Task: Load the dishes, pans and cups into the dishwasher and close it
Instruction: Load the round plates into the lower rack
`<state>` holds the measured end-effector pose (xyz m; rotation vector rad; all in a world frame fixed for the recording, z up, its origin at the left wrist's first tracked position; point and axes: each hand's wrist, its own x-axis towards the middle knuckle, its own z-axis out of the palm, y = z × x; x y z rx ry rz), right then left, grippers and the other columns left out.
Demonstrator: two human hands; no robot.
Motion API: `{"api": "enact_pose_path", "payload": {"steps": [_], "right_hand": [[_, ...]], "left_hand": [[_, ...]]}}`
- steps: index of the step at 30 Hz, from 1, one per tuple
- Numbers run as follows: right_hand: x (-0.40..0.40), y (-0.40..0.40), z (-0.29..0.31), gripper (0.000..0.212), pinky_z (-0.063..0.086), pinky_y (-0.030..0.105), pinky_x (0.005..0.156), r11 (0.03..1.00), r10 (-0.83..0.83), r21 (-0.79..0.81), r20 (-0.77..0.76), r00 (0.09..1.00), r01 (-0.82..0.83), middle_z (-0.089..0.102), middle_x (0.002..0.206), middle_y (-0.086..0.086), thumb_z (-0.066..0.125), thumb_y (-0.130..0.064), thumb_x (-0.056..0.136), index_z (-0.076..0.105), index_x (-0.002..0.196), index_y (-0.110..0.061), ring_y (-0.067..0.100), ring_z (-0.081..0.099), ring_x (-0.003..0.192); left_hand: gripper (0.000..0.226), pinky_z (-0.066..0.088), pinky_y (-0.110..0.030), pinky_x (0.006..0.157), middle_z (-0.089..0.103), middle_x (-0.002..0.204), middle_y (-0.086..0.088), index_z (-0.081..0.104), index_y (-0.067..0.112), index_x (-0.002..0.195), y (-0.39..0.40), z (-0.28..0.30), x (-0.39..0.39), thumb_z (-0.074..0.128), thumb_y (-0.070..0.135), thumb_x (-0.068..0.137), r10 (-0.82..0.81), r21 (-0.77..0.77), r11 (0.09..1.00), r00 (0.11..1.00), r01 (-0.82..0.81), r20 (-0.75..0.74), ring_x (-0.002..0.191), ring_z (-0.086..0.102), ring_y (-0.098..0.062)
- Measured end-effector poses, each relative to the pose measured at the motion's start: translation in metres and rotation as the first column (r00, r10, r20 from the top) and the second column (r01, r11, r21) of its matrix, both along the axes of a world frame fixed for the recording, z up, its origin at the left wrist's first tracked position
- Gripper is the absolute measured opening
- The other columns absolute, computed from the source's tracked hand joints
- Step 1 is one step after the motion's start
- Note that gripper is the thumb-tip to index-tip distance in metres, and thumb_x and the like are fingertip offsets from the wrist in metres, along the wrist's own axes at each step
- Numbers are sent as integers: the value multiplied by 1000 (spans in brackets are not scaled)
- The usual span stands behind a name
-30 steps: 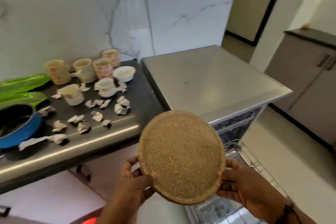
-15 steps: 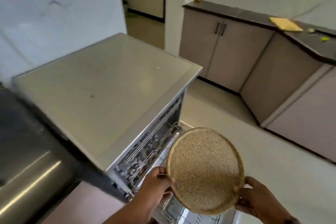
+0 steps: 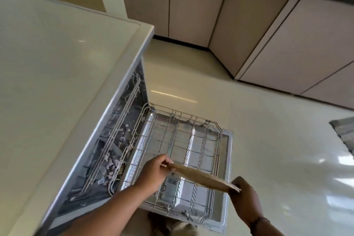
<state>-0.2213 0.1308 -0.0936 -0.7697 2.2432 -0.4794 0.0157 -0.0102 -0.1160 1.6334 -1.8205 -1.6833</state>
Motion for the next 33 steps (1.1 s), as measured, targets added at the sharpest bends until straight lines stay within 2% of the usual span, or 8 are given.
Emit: {"api": "enact_pose_path", "payload": {"steps": [2, 4, 9, 12, 15, 20, 24, 33], "right_hand": [[-8, -5, -29, 33, 37, 15, 53, 999, 31, -32, -21, 999, -32, 60, 61, -3, 61, 2, 79, 53, 65, -27, 7, 52, 58], [-22, -13, -65, 34, 37, 13, 55, 998, 61, -25, -23, 998, -62, 60, 69, -5, 61, 4, 78, 57, 68, -29, 8, 53, 63], [-67, -61, -137, 15, 43, 32, 65, 981, 181, 81, -59, 982, -176, 62, 85, 6, 55, -3, 84, 65, 87, -14, 30, 60, 80], [-100, -103, -169, 14, 47, 37, 69, 978, 206, 53, -110, 972, -201, 64, 88, 15, 54, -2, 84, 65, 90, -6, 35, 61, 83], [-130, -146, -185, 13, 44, 34, 71, 978, 204, 1, -182, 962, -207, 65, 91, 20, 54, -2, 85, 66, 90, -4, 37, 61, 85], [-170, -209, -204, 15, 40, 33, 70, 948, 287, -46, -304, 908, -314, 66, 98, 22, 55, -9, 88, 69, 93, -5, 38, 60, 92], [-186, -237, -220, 18, 34, 29, 67, 953, 259, -70, -311, 914, -294, 66, 100, 20, 54, -11, 87, 71, 94, -9, 37, 59, 93], [-195, -240, -251, 18, 35, 29, 62, 937, 329, -17, -284, 901, -348, 65, 86, 18, 49, -12, 87, 66, 82, -7, 35, 57, 82]], "left_hand": [[29, 48, -22, 69, 67, 75, 16, 63, 38, 71, -4, -20, -8, 76, 13, 79, -24, -50, 998, 999, 26, 43, 75, 62, 2], [26, 47, -17, 67, 68, 77, 13, 63, 36, 76, -13, -41, -22, 76, 14, 79, -50, -75, 996, 996, 56, 80, 75, 63, 3], [9, 43, -9, 55, 68, 75, 10, 68, 23, 85, -55, -99, -60, 75, 21, 80, -46, -111, 992, 989, 62, 143, 66, 62, -4], [7, 35, -7, 44, 61, 70, 15, 69, 19, 85, -83, -129, -93, 75, 18, 81, 17, -185, 983, 987, 12, 158, 54, 50, 1], [10, 34, -8, 41, 60, 72, 15, 70, 19, 92, -121, -155, -122, 73, 20, 82, 37, -233, 973, 989, -3, 143, 53, 49, 0], [20, 41, -15, 61, 69, 87, -2, 71, 10, 96, -191, -190, -161, 77, 15, 78, 112, -259, 962, 989, -84, 97, 75, 60, -13], [24, 43, -20, 74, 69, 97, -4, 70, 7, 102, -225, -207, -182, 75, 15, 79, 79, -325, 945, 988, -31, 135, 86, 61, -17], [24, 40, -17, 74, 68, 97, -4, 70, 7, 102, -241, -230, -200, 74, 18, 81, 69, -365, 931, 978, 8, 197, 84, 57, -12]]}}
